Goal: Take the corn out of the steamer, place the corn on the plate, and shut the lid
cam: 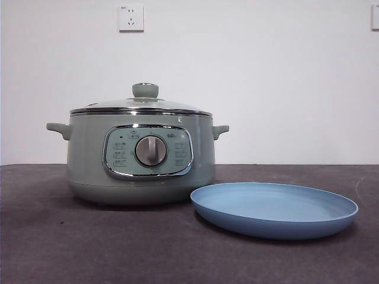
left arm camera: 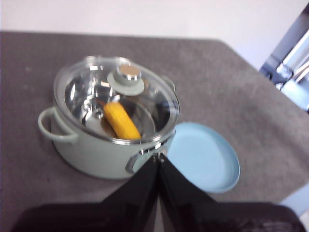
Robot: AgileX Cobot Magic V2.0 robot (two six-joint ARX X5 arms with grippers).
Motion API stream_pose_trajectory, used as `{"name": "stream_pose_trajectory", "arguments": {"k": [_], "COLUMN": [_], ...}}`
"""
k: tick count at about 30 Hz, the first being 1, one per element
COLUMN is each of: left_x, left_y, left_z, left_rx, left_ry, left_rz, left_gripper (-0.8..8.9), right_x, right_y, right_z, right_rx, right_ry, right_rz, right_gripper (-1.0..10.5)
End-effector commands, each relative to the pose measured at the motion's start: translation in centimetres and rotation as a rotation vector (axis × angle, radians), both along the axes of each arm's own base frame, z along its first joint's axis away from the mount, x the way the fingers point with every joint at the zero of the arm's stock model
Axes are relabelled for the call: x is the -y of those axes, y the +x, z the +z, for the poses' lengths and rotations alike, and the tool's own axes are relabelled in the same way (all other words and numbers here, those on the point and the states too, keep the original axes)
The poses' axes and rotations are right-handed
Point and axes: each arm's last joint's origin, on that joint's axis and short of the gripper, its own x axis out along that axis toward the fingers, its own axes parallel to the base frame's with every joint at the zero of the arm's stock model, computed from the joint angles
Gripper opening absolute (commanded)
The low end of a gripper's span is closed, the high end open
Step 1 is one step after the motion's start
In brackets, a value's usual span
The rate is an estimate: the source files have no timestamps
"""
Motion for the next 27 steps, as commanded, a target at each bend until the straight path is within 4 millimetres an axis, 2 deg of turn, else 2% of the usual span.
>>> {"name": "stream_pose_trajectory", "arguments": {"k": [1,8,9,10,13,14,15,21,27], "left_x": [0.0,0.0,0.0,0.0,0.0,0.0,0.0,-0.1,0.2], "left_y": [0.1,0.4,0.4,0.4,0.4,0.4,0.4,0.7,2.6], "left_z": [0.2,0.2,0.2,0.2,0.2,0.2,0.2,0.6,0.9], "left_rx": [-0.004,-0.019,-0.019,-0.019,-0.017,-0.015,-0.013,0.039,0.078], "left_ry": [0.044,0.047,0.046,0.047,0.047,0.047,0.047,0.052,0.056], "left_rz": [-0.029,-0.032,-0.032,-0.032,-0.032,-0.032,-0.032,-0.031,-0.060], "left_gripper": [-0.08,0.11,0.58,1.52,5.37,5.90,5.98,5.98,5.98], "right_x": [-0.4,-0.8,-0.8,-0.8,-0.8,-0.7,-0.7,-0.7,-0.8], "right_y": [0.2,0.3,0.3,0.3,0.3,0.3,0.3,0.3,0.3], "right_z": [0.0,-0.1,-0.1,-0.1,-0.1,-0.1,-0.1,-0.1,-0.1], "right_rx": [0.006,-0.007,-0.007,-0.007,-0.010,-0.011,-0.012,-0.012,-0.012], "right_ry": [-0.026,-0.027,-0.027,-0.027,-0.026,-0.026,-0.026,-0.025,-0.025], "right_rz": [0.048,0.071,0.071,0.071,0.067,0.066,0.066,0.065,0.065], "right_gripper": [-0.1,0.4,1.0,1.9,4.7,5.4,5.8,5.7,5.7]}}
